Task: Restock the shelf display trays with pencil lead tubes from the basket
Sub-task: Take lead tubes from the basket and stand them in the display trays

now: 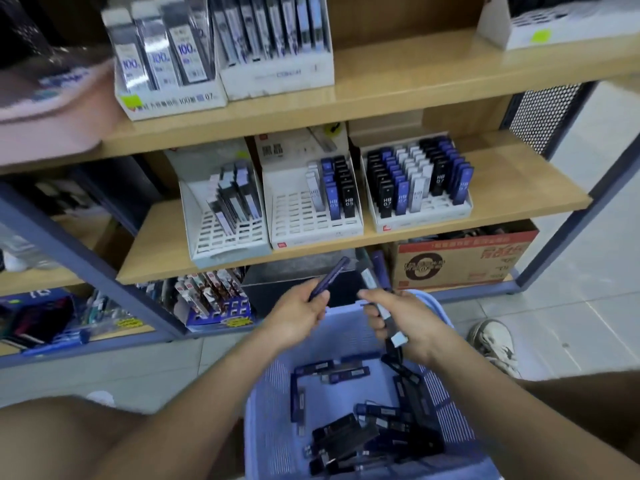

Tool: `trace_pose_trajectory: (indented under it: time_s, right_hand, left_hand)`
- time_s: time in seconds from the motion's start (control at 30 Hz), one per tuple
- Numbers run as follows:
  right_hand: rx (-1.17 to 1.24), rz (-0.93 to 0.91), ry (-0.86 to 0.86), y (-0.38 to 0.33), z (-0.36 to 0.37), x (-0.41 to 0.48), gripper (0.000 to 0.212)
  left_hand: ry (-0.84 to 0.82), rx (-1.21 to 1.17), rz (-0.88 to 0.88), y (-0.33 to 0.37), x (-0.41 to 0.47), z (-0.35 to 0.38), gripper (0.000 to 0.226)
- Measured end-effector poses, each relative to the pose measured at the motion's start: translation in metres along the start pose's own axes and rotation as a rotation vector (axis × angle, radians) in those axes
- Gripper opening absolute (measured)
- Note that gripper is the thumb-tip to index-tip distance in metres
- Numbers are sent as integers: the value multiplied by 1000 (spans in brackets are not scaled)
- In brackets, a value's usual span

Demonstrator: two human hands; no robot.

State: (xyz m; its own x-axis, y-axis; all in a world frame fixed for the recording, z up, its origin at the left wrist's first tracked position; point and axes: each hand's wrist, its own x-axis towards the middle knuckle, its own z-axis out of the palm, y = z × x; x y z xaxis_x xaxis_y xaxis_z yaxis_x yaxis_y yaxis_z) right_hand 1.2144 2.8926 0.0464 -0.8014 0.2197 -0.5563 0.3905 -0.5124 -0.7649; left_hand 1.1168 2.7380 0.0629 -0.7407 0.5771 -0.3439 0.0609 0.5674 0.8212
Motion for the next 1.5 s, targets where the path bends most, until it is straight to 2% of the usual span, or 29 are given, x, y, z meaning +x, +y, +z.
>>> trace_pose_trajectory:
  time_s: [0.07,0.17,0.23,0.37,0.43,0.5,0.67,0.83,0.97,1.07,1.2,1.33,1.5]
  right_hand:
    - [87,5,-36,-18,-2,-3,16]
    - [10,-18,-115,-44,2,-13,28]
    - [-37,-40,-153,-61,3,-18,35]
    - [-221,-97,-215,-90,8,-19,29]
    - [-419,-133,-211,-100,16,-15,29]
    - [-547,-157,-205,-111,21,-12,22]
    - [-628,-172,-209,-135,20,0,19]
    - [-719,-210,-129,-136,16,20,23]
    - [-754,-218,-127,-130,12,37,16]
    - [-795,-198,-77,-131,4,50,19]
    - [-750,-186,-44,-137,-2,60,23]
    - [-679,-150,-64,-139,-1,64,23]
    - [-526,-82,-122,-141,-2,66,25]
  left_hand:
    - [2,269,149,11,3,-19,36]
    - [20,569,405,30,4,-38,46]
    - [60,727,449,41,4,-50,51]
    - [137,925,512,55,7,-65,57]
    - [154,871,562,62,9,-67,58]
    - [145,657,560,68,12,-71,57]
    - [1,6,311,85,16,-93,40]
    - [-15,-338,124,89,38,-101,18]
    - [54,-260,92,82,64,-99,14]
    - [241,-178,133,76,88,-108,18]
    - [416,87,199,65,115,-117,16]
    - [458,182,235,60,129,-113,16]
    - [410,221,266,61,132,-107,15]
